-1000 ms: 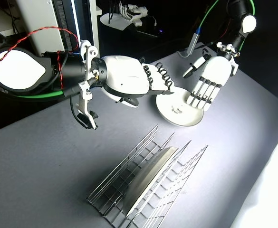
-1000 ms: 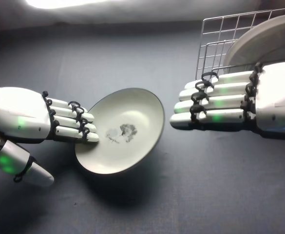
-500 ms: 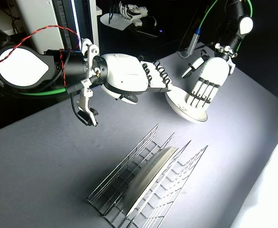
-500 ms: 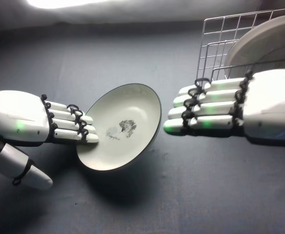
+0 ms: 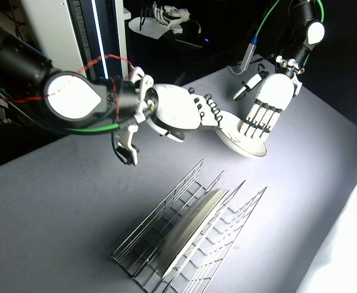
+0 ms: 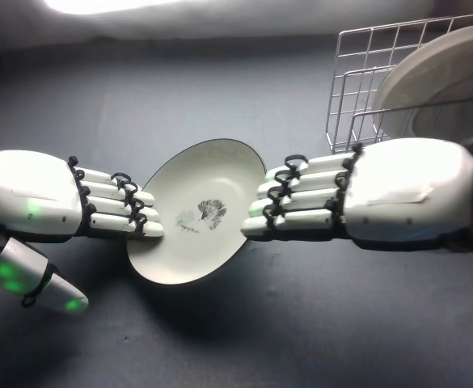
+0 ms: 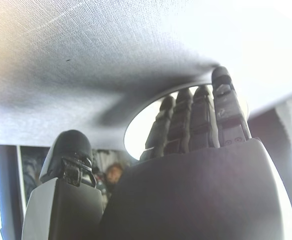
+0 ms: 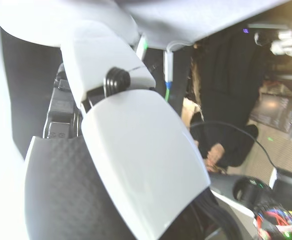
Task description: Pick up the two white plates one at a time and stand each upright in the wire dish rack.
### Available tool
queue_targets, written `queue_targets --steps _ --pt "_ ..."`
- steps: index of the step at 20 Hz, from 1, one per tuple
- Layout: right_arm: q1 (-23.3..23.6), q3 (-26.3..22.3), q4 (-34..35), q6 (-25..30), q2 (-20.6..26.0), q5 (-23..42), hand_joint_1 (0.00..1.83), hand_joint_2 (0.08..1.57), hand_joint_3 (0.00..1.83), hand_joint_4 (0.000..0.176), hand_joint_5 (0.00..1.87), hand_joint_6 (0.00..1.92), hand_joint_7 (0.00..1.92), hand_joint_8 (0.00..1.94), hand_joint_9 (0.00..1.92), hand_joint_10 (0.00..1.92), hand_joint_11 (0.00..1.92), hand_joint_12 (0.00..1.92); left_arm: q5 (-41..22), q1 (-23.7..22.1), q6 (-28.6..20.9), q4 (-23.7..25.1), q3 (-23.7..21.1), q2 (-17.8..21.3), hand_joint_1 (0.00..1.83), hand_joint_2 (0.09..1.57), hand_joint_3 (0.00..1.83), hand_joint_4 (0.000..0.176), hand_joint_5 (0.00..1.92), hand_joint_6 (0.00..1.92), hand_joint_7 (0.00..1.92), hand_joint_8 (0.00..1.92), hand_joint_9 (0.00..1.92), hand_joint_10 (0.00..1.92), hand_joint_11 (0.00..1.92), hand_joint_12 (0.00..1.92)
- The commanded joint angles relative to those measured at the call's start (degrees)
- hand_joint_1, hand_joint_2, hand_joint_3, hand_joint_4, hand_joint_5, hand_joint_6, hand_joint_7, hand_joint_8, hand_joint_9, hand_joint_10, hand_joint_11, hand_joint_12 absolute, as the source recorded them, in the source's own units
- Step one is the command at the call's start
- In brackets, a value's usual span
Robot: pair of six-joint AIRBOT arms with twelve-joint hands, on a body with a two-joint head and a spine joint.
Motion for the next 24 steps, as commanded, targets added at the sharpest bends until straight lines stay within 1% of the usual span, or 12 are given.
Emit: queue_targets --steps 1,5,6,9,13,15,20,24 --pt "1.12 0.38 1.68 -0.24 -0.7 4.3 1.83 1.19 0.01 0.0 0.0 0.0 0.0 0.0 0.0 0.0 0.0 0.0 -2.12 0.33 0.09 1.13 -0.57 -0.78 0.0 1.24 0.0 0.0 0.08 0.0 0.03 0.0 0.0 0.0 0.0 0.01" --pt "2.83 3.19 1.45 -0.35 -5.07 2.7 1.83 1.22 0.02 0.0 0.0 0.0 0.0 0.0 0.0 0.0 0.0 0.0 -2.12 0.21 0.09 1.12 -0.6 -0.78 0.0 1.24 0.0 0.0 0.09 0.0 0.04 0.0 0.0 0.0 0.0 0.0" --pt "3.21 3.55 1.44 -0.35 -5.85 2.34 1.83 1.21 0.01 0.0 0.0 0.0 0.0 0.0 0.0 0.0 0.0 0.0 -2.12 0.16 0.09 1.11 -0.6 -0.78 0.0 1.24 0.0 0.0 0.06 0.0 0.02 0.0 0.0 0.0 0.0 0.0" --pt "3.81 4.32 1.43 -0.35 -7.88 1.19 1.83 1.19 0.0 0.0 0.0 0.0 0.0 0.0 0.0 0.0 0.0 0.0 -2.13 0.1 0.09 1.1 -0.64 -0.78 0.0 1.23 0.0 0.0 0.09 0.01 0.04 0.01 0.0 0.0 0.0 0.0" --pt "3.7 5.1 1.43 -0.35 -10.23 -0.23 1.83 1.21 0.01 0.0 0.0 0.0 0.0 0.0 0.0 0.0 0.01 0.0 -2.13 -0.07 0.09 1.09 -0.62 -0.78 0.0 1.23 0.0 0.0 0.08 0.0 0.02 0.0 0.0 0.0 0.0 0.0" --pt "3.54 5.97 1.43 -0.35 -11.65 -1.09 1.83 1.2 0.01 0.0 0.0 0.0 0.0 0.0 0.0 0.0 0.01 0.0 -2.13 -0.08 0.09 1.06 -0.62 -0.78 0.0 1.23 0.0 0.0 0.07 0.0 0.02 0.0 0.0 0.0 0.0 0.0" --pt "3.29 9.75 1.42 -0.35 -15.31 -1.64 1.83 1.2 0.01 0.0 0.0 0.0 0.0 0.0 0.0 0.0 0.0 0.0 -2.13 -0.12 0.09 1.04 -0.6 -0.78 0.0 1.23 0.0 0.0 0.06 0.0 0.02 0.0 0.0 0.0 0.0 0.0" --pt "3.05 11.71 1.43 -0.34 -17.48 -1.73 1.83 1.19 0.0 0.0 0.0 0.0 0.0 0.0 0.0 0.0 0.0 0.0 -2.13 -0.27 0.09 1.0 -0.59 -0.78 0.0 1.23 0.0 0.0 0.07 0.0 0.02 0.0 0.0 0.0 0.0 0.0"
